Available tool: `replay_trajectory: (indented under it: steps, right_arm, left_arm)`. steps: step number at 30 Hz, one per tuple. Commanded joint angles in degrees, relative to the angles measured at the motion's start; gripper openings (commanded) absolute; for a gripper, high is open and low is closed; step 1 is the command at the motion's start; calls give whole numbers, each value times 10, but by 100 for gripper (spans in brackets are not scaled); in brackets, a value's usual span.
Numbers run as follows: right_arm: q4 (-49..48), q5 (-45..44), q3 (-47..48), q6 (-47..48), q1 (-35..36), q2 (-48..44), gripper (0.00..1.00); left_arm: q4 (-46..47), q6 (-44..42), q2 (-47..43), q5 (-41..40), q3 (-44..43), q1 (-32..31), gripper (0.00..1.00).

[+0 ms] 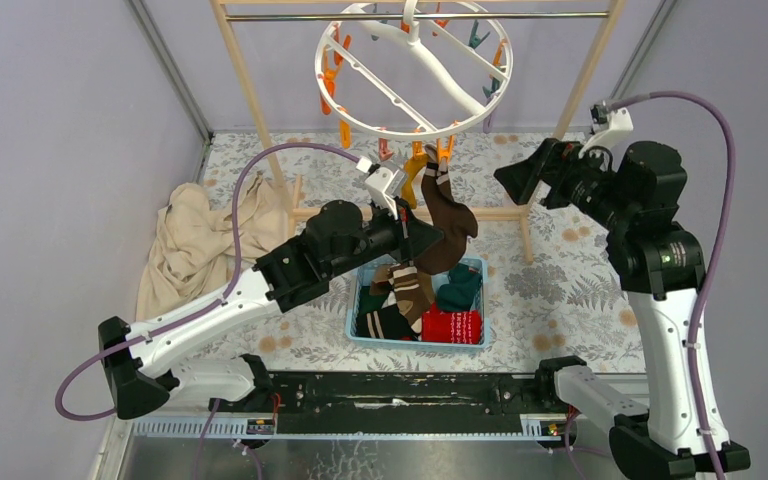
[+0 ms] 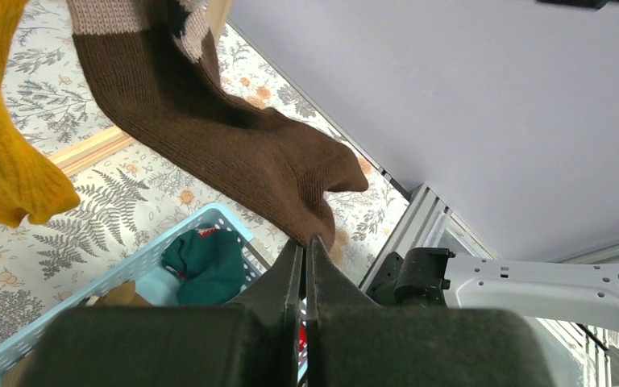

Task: Remove the socks clipped to the hanger
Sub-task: Remove the sock from the hanger.

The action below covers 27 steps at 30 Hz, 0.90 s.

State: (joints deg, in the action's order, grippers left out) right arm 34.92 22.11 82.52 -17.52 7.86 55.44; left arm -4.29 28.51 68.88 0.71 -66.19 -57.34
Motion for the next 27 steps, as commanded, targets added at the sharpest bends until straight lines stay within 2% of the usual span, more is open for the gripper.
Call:
replay_trajectory:
  steps: [1,7,22,27]
  right_arm:
    - [-9,-23,79,32,32,36,100]
    - [-11,-94,142,50,123,92,100]
    - [60,-282,330,121,288,208,100]
    - [63,-316,338,130,345,220,100]
  left_arm:
    - [5,-13,-6,-24,-14,-2,0]
    - [2,-14,-12,-30,-9,-2,0]
    - [3,-17,-14,-34,0,-2,0]
    - [4,-18,-14,-36,2,-2,0]
